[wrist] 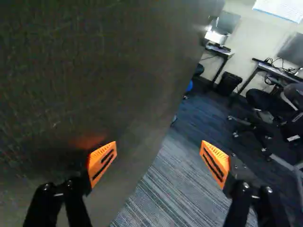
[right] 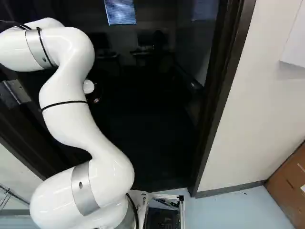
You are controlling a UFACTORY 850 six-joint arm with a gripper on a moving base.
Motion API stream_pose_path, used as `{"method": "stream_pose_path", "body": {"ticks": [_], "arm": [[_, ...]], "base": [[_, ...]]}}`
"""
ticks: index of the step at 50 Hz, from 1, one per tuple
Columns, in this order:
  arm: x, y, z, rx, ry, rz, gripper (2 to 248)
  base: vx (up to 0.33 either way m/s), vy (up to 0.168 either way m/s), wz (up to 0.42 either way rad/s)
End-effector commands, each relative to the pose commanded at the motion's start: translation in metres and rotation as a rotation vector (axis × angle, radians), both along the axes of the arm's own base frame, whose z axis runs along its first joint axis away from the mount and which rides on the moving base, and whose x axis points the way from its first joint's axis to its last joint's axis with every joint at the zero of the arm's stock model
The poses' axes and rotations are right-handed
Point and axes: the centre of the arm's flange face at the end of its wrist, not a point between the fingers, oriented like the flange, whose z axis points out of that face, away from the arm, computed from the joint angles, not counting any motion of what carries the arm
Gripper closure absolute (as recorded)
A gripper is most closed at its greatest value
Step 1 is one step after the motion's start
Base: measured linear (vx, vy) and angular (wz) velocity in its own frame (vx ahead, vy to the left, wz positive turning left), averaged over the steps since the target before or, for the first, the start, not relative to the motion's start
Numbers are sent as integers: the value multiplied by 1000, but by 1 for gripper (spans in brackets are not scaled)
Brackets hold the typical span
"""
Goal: Open the door and move inside
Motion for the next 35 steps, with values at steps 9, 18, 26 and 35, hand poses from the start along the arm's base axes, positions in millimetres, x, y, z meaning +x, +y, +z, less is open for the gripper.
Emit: {"method": "stream_pose_path", "body": {"ticks": [9,18,26,35], "arm": [[0,1,0,0,-1,2,3],[-1,-3,0,-1,2,-3,3],[-4,-15,2,-6,9,-14,3],[-8,-29,4,-6,21,-37,3]], "base": [[0,0,0],[0,0,0],[0,0,0],[0,0,0]]}}
